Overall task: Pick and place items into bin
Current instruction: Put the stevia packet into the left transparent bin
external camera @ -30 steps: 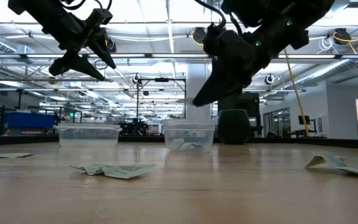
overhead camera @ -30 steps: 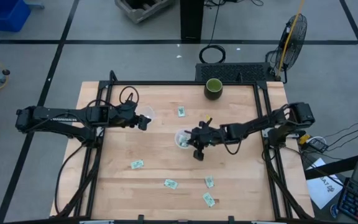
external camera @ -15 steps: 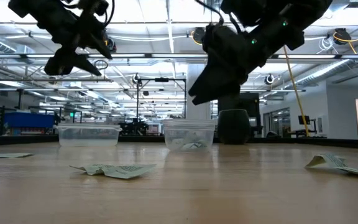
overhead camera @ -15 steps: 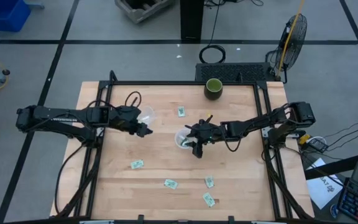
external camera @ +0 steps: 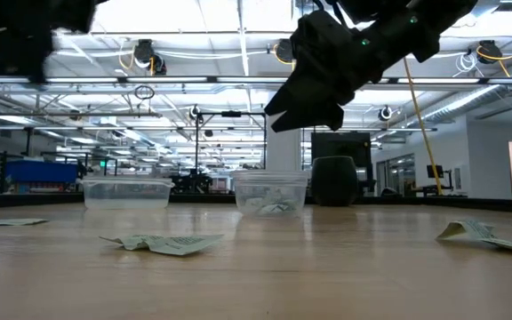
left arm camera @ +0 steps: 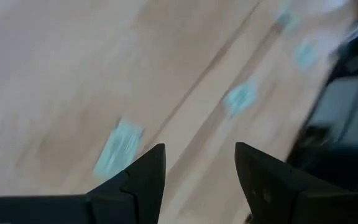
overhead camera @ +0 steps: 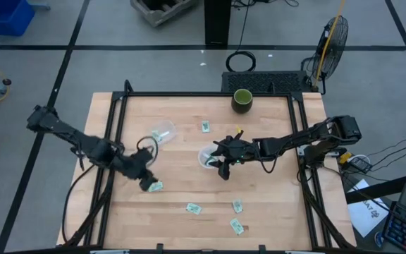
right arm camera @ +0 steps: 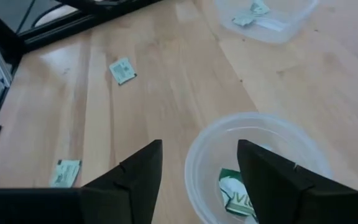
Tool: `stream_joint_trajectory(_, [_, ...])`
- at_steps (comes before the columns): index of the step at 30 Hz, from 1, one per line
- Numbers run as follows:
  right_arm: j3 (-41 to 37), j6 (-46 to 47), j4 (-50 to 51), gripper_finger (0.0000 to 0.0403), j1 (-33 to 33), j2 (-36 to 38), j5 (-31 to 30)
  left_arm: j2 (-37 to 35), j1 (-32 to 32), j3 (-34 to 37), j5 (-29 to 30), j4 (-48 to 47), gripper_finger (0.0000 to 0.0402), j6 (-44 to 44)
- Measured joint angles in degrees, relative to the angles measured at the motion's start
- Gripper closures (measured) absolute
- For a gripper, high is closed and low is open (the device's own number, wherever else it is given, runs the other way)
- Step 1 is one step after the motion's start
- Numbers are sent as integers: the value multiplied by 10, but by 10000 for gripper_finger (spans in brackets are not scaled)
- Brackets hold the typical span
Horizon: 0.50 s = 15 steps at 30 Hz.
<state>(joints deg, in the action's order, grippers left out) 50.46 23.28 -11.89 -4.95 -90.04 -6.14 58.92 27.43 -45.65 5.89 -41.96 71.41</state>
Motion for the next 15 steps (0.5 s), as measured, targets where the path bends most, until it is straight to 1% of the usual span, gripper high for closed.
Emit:
stream_joint_trajectory(2, [0,1,1,203,0,0,0,22,33,5,1,-17,204,22])
stream_joint_trajectory(5, [0,1,1,204,0,0,0,57,59,5,18,-7,204,46])
stream_joint_trajectory(8, [0,1,1,204,0,0,1,107,72,5,20,9,204,57])
stream_joint_trajectory(12, [0,2,1,204,0,0,2,179,74,5,17,7,204,55])
stream_joint_trajectory(15, [0,18,1,204,0,0,2,229,75,5,18,6,204,28])
